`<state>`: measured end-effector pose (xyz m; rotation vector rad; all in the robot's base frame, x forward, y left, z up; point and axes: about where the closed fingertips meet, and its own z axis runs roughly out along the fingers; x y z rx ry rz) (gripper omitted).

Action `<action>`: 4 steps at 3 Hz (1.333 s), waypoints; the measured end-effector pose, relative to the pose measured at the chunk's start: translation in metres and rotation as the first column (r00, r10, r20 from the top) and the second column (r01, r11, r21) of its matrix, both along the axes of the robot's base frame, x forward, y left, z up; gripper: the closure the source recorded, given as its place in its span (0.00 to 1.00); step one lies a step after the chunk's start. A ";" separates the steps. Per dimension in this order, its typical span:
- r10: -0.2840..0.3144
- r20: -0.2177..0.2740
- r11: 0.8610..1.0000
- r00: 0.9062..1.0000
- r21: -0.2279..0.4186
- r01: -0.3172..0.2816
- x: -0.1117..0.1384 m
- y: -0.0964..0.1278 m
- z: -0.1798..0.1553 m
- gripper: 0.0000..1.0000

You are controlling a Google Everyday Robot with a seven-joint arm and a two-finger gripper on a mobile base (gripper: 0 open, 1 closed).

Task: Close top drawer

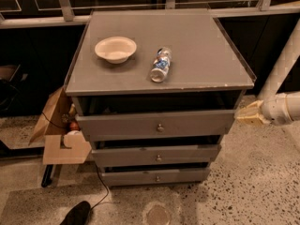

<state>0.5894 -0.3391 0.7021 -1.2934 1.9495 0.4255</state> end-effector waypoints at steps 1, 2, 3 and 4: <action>0.003 0.001 1.000 1.000 0.003 -0.003 0.000 0.002 0.000 0.60; 0.003 0.001 1.000 1.000 0.003 -0.003 0.000 0.002 0.000 0.37; 0.003 0.001 1.000 1.000 0.003 -0.003 0.000 0.002 0.000 0.13; 0.029 0.008 0.999 1.000 -0.015 -0.029 -0.013 0.010 0.004 0.00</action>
Offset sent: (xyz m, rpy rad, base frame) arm 0.0002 0.0018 0.0002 0.0027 -0.0006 0.0028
